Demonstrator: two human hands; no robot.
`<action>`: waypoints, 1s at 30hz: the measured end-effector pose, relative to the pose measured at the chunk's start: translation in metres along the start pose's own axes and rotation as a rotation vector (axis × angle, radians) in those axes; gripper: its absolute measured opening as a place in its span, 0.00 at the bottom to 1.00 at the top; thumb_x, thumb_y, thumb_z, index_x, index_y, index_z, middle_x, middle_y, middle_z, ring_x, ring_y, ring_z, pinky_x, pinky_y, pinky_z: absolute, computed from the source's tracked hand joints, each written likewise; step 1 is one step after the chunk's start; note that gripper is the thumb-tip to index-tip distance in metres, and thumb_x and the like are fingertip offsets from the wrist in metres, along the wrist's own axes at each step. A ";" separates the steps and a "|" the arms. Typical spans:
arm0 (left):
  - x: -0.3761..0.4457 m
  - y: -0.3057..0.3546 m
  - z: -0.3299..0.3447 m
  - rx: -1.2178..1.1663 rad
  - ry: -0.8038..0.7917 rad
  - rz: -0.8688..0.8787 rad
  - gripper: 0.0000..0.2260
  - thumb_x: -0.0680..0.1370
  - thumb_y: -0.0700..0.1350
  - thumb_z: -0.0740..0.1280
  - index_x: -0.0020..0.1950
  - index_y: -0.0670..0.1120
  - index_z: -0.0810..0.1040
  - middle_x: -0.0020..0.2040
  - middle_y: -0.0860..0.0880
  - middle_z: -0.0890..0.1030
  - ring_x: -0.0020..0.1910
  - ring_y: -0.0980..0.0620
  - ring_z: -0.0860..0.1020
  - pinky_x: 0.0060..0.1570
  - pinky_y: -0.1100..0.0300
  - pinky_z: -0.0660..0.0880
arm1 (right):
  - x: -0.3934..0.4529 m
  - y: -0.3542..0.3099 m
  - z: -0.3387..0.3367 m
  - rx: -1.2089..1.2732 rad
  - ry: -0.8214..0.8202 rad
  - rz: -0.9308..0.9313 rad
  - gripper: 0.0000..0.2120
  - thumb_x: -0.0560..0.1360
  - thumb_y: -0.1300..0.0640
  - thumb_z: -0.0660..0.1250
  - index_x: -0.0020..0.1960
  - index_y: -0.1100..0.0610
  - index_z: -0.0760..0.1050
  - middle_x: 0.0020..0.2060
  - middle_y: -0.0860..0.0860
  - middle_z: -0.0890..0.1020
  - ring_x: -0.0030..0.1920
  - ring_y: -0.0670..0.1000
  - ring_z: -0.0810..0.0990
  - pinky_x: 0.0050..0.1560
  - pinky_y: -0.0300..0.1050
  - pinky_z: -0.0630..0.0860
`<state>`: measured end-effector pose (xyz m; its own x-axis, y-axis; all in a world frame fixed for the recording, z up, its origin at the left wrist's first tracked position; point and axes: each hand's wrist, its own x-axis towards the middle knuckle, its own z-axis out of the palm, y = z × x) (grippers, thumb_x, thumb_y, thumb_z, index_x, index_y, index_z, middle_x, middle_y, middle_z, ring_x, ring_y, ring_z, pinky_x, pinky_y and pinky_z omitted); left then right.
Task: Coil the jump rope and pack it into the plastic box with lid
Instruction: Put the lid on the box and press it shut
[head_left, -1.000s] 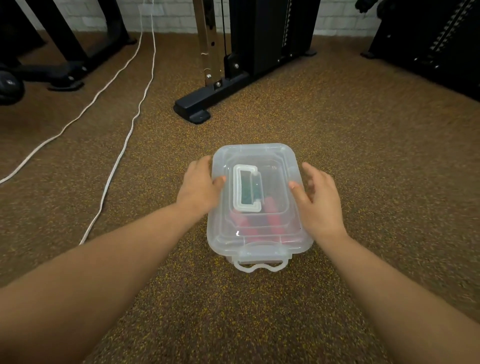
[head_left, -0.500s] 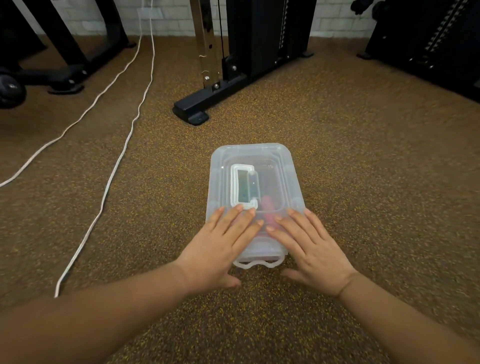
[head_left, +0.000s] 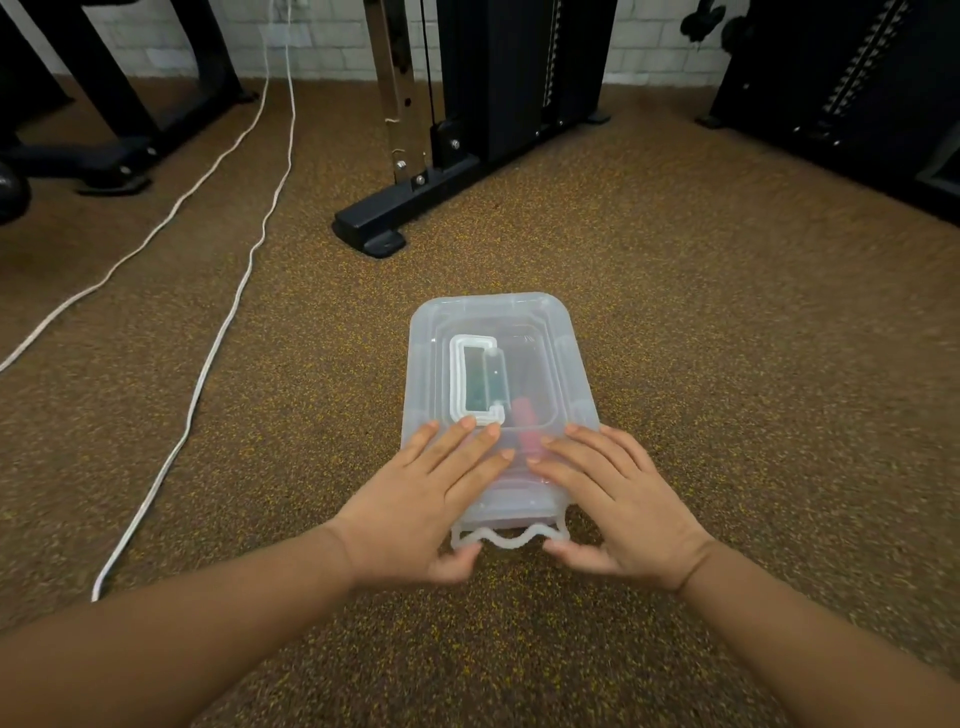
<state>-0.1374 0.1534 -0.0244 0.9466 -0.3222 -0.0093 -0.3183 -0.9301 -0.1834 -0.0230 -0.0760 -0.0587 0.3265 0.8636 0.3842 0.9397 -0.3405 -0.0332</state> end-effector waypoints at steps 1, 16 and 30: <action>0.000 -0.002 0.001 -0.013 0.019 0.013 0.35 0.72 0.61 0.60 0.75 0.46 0.61 0.74 0.42 0.65 0.73 0.42 0.62 0.71 0.44 0.59 | 0.002 0.001 -0.002 0.036 0.006 0.008 0.30 0.74 0.35 0.59 0.69 0.53 0.68 0.64 0.52 0.75 0.67 0.55 0.70 0.68 0.55 0.64; 0.002 -0.010 0.010 -0.002 0.084 0.080 0.26 0.81 0.56 0.46 0.74 0.44 0.61 0.73 0.42 0.66 0.72 0.39 0.64 0.67 0.44 0.59 | 0.004 0.002 -0.007 0.063 -0.001 0.007 0.26 0.77 0.38 0.56 0.66 0.54 0.71 0.62 0.51 0.78 0.66 0.54 0.71 0.67 0.55 0.64; 0.008 -0.025 -0.004 -0.344 0.012 -0.009 0.28 0.79 0.61 0.42 0.77 0.53 0.51 0.78 0.51 0.50 0.77 0.56 0.46 0.75 0.57 0.41 | 0.018 0.004 -0.016 0.174 -0.024 0.103 0.23 0.77 0.38 0.55 0.62 0.51 0.74 0.59 0.50 0.77 0.62 0.49 0.72 0.67 0.47 0.62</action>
<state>-0.1218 0.1735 -0.0159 0.9496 -0.3134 0.0030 -0.3098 -0.9374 0.1591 -0.0151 -0.0679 -0.0369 0.4219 0.8369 0.3488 0.9041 -0.3596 -0.2309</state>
